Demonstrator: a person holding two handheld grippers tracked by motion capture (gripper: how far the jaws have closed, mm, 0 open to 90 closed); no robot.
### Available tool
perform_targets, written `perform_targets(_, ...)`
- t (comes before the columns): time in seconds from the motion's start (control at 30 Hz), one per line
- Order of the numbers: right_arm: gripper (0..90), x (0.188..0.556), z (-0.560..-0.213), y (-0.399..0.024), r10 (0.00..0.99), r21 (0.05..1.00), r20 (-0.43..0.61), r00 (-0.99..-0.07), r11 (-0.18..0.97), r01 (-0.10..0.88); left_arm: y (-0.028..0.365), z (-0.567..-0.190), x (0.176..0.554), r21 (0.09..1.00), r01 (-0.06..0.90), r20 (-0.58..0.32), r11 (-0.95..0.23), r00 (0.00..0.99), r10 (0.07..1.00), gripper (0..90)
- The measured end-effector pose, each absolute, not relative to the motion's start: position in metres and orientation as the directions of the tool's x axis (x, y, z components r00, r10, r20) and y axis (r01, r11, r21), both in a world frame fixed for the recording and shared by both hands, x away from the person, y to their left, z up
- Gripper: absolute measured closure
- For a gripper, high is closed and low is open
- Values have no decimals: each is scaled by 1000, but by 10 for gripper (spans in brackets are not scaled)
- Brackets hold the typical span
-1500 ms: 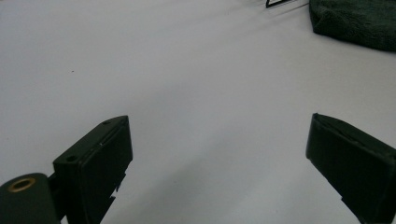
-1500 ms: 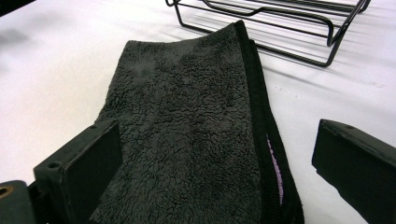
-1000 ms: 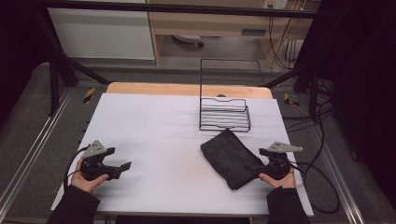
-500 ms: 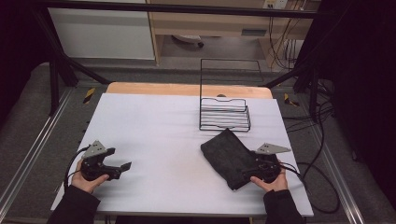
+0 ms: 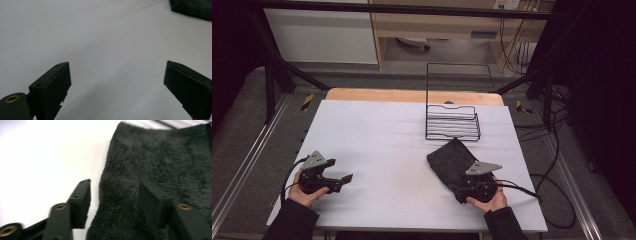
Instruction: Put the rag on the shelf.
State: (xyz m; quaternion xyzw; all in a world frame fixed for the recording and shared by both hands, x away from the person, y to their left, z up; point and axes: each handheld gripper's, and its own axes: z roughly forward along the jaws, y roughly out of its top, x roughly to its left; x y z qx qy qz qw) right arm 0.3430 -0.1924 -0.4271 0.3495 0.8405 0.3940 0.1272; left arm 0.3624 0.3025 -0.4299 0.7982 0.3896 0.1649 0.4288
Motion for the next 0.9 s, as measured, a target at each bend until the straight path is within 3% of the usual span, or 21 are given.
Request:
perform_targets(0.27,638,339,-434,-184,674,693,36,-738,515,504,302,-431,363,807,486,-68,-337,642,763,78)
perform_targets(0.43,647,339,-440,-180,670,679,11,-742,540,498,302,-431,363,804,487,-67,-340,643,763,79)
perform_targets(0.73,790,340,-441,-180,660,671,-42,-750,575,468,301,-431,363,801,490,-66,-344,643,763,83)
perform_targets(0.9,826,341,-439,-181,663,671,-29,-748,568,477,301,-431,363,799,493,-69,-343,642,764,86)
